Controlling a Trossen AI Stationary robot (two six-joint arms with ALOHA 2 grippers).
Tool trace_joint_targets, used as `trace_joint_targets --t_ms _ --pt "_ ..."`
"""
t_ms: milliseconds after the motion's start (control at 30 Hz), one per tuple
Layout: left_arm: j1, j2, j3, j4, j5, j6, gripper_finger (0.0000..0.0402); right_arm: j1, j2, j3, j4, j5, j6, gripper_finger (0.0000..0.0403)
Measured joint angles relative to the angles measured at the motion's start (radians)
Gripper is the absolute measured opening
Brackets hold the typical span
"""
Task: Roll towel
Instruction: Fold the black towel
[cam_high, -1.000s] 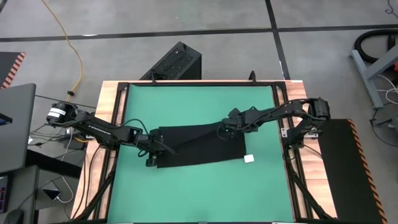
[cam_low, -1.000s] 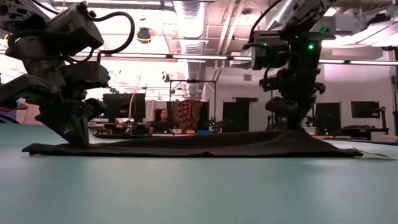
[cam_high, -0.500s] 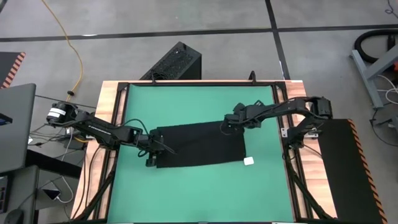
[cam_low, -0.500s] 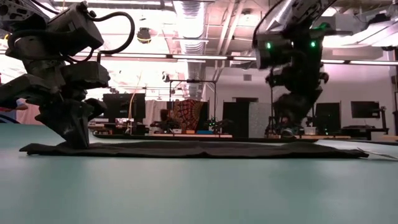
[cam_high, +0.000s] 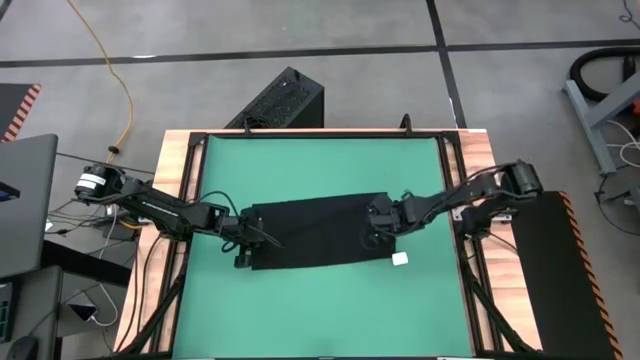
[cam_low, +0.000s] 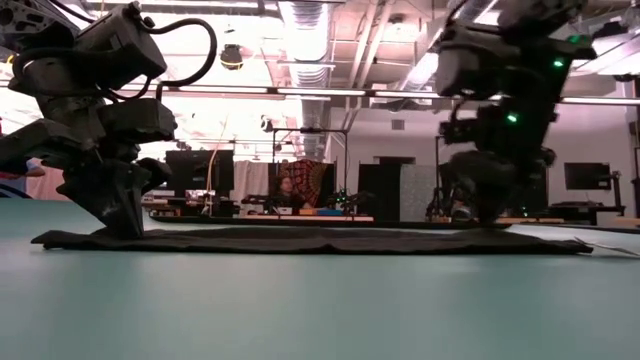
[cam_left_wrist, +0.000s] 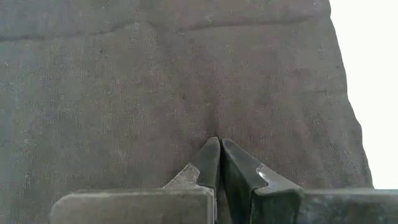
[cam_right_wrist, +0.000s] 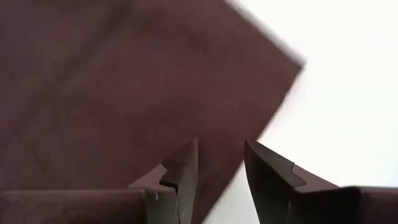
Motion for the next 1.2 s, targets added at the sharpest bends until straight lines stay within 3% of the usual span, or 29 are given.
trace_joint_targets --t_ms 200,467,700,1000,1200 --pt "0.0 0.0 0.0 0.0 0.001 -0.001 0.0002 0.009 0.0 -0.036 -0.038 -0.026 0.05 0.015" --pt "0.0 0.0 0.0 -0.001 0.001 -0.004 0.0002 0.03 -0.003 0.039 -0.241 0.008 0.1 0.015" --pt "0.0 0.0 0.0 -0.002 0.001 -0.004 0.0002 0.067 0.02 0.031 -0.024 -0.005 0.019 0.015" --pt "0.0 0.0 0.0 -0.005 0.002 -0.003 0.0002 0.066 0.049 -0.037 -0.014 -0.032 0.077 0.0149" --pt "0.0 0.0 0.0 -0.008 0.004 -0.003 0.0002 0.092 -0.025 0.015 -0.037 0.083 0.091 0.0149"
